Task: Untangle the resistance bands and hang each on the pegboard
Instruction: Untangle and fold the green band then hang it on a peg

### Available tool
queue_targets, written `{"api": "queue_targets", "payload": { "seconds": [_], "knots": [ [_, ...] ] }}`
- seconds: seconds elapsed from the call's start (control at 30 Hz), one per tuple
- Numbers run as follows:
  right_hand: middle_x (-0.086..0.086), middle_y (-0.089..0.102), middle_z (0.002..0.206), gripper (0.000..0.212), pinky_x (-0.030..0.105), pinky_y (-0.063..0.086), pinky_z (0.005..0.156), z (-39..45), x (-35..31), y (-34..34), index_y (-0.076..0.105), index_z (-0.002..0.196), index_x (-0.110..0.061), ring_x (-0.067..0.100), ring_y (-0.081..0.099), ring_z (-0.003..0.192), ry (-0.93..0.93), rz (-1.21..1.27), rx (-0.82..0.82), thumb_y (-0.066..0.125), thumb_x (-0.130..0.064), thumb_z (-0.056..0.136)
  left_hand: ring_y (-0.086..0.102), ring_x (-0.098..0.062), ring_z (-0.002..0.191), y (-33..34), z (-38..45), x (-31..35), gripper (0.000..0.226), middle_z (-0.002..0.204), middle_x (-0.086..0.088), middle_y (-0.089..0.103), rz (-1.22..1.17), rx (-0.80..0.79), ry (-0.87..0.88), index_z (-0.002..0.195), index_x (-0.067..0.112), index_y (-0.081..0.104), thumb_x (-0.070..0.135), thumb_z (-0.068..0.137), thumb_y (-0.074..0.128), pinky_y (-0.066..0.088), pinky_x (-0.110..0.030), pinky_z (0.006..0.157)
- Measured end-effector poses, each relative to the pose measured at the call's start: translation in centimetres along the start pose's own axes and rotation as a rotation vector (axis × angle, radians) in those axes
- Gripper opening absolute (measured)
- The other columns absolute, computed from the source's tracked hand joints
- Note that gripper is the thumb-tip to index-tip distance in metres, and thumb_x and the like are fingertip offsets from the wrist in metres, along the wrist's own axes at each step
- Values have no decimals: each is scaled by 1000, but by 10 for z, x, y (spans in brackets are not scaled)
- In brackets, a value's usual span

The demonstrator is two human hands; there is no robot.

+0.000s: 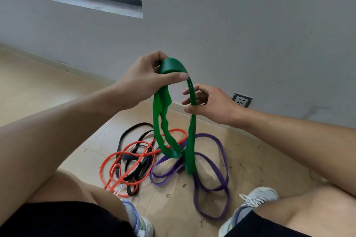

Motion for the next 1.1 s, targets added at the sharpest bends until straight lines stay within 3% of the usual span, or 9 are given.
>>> {"api": "queue_targets", "payload": {
  "seconds": [0.1,0.33,0.5,0.67,0.83,0.93,1.03,1.1],
  "knots": [
    [-9,75,117,41,32,58,99,-2,-2,5,67,128,-27,7,70,111,-3,33,-41,80,-24,89,69,-24,77,1,-4,9,50,85,-8,67,25,36,78,92,14,62,43,60,87,60,-39,78],
    [-6,74,124,41,32,58,99,-1,-9,24,70,127,-19,9,71,112,-10,83,-144,82,-25,88,70,-38,82,12,-7,24,58,90,-21,70,176,124,213,89,11,64,55,59,85,59,-54,77],
    [-5,80,100,24,28,62,87,0,-22,30,76,106,-18,9,76,93,-77,45,-106,84,-26,85,67,-41,77,12,-5,31,59,82,-23,68,170,287,249,86,4,66,52,62,92,55,-51,67],
    [-7,77,105,42,37,62,90,1,-21,31,71,115,-22,7,75,95,-28,-25,-46,88,-37,79,65,-35,71,8,-5,31,59,79,-19,68,214,337,238,85,6,67,55,63,90,51,-38,61],
    [-8,74,106,51,34,60,92,-1,-18,30,68,120,-23,7,73,95,-10,-73,-58,88,-44,78,65,-38,71,12,-7,29,57,82,-21,69,206,297,233,88,4,67,51,65,90,53,-46,61],
    [-4,73,101,56,35,59,87,1,-17,28,66,121,-25,9,71,91,-19,-155,-7,86,-52,77,62,-29,63,13,-6,29,57,79,-19,68,199,294,231,86,5,67,52,64,90,53,-41,61],
    [12,69,86,51,37,54,70,4,-16,26,63,114,-34,12,64,72,-33,-236,32,83,-61,75,51,-9,59,13,-5,29,55,77,-17,67,202,286,228,85,6,68,52,65,89,44,-23,55],
    [3,66,83,55,31,48,69,5,-15,26,65,118,-32,9,61,74,-28,-223,36,83,-61,75,53,-13,59,12,-5,28,55,78,-19,67,194,285,231,86,5,67,51,65,90,46,-24,56]
  ]
}}
Point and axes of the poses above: each hand's wrist, its own z-axis towards the middle knuckle, its own y-axis out of the palm, x = y × z, the point moved 4 cm from there along z, towards the middle knuckle
